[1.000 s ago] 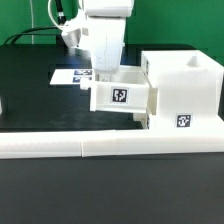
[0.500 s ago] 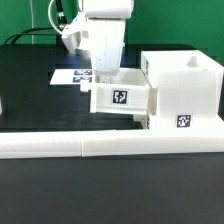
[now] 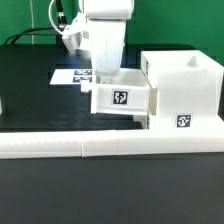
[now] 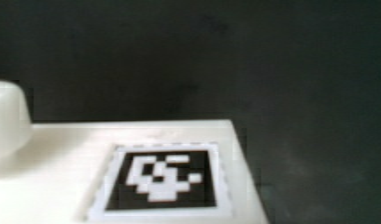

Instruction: Assemble drawer

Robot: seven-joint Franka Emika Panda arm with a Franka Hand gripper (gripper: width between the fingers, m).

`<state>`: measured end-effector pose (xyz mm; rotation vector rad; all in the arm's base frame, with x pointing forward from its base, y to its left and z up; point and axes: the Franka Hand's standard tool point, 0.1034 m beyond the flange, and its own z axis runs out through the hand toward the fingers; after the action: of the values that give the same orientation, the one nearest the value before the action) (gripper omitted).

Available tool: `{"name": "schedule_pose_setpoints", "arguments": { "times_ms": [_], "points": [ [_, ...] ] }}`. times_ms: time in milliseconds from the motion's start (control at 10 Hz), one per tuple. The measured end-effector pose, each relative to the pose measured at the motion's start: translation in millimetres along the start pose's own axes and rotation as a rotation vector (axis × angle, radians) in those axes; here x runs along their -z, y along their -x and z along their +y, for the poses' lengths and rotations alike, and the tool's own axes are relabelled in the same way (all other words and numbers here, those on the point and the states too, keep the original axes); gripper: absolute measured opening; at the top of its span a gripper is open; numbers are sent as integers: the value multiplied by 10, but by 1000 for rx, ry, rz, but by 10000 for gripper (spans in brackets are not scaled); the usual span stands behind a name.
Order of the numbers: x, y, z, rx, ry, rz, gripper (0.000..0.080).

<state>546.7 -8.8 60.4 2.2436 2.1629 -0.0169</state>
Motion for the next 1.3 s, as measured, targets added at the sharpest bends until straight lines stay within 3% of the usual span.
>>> {"name": "schedule_pose_setpoints", "arguments": {
  "times_ms": [1300],
  "points": [
    [-1, -114, 0, -12, 3, 7, 42]
  ]
}}
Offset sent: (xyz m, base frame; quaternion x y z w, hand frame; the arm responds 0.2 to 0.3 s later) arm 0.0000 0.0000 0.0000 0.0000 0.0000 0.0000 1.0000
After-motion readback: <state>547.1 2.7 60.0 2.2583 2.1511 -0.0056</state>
